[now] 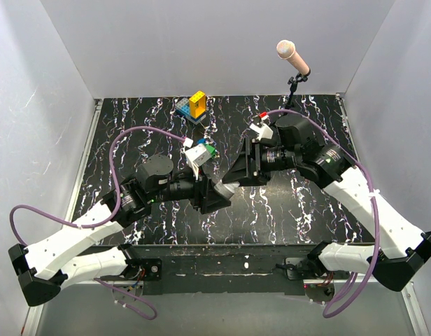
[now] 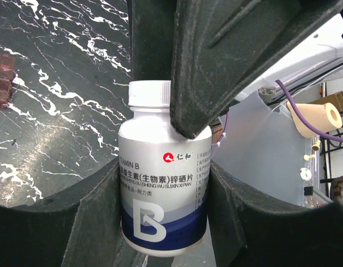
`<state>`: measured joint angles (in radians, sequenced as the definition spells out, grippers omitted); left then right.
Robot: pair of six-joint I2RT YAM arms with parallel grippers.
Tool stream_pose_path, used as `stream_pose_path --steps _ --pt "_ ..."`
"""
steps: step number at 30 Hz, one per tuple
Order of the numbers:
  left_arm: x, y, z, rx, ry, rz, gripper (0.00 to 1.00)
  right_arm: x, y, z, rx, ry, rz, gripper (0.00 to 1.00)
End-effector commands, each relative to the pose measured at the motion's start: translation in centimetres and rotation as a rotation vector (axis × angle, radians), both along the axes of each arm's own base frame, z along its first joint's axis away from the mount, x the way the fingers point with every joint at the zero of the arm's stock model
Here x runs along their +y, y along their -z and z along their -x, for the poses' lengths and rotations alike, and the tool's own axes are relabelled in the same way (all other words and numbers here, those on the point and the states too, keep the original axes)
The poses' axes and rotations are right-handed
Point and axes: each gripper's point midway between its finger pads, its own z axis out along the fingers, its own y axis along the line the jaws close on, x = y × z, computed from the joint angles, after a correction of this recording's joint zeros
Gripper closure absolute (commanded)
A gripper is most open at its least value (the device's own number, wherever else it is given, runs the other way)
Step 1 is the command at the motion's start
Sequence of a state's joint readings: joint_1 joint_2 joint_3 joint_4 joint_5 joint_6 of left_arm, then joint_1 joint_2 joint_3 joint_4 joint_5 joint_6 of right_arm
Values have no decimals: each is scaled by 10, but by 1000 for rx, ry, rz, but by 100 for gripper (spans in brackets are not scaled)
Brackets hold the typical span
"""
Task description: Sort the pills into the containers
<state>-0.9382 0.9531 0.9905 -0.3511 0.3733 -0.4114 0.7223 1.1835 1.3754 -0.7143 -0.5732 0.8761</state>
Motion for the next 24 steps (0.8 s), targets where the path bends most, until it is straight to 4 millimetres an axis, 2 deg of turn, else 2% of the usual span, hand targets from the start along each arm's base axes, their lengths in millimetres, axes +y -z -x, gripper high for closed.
stream_pose_path --steps 1,3,6,9,13,20,24 --pt "4 -27 2 -51 -2 61 100 -3 -18 2 -40 -4 -66 34" --pt "4 -26 2 -47 -2 59 100 -5 -19 1 -41 3 -78 42" --pt "4 -26 2 -48 -2 60 100 -6 -21 2 -43 2 -91 47" --pt "3 -26 2 -47 -1 59 100 -5 -21 4 -40 -12 -101 60" --pt "3 -25 2 -44 -1 60 100 -4 -23 3 -62 -22 -108 71" --pt "-1 -29 4 -31 8 107 100 -6 -35 5 -198 -69 -141 84" --pt "-3 -39 9 -29 33 161 100 -8 -49 15 -310 -139 -222 86"
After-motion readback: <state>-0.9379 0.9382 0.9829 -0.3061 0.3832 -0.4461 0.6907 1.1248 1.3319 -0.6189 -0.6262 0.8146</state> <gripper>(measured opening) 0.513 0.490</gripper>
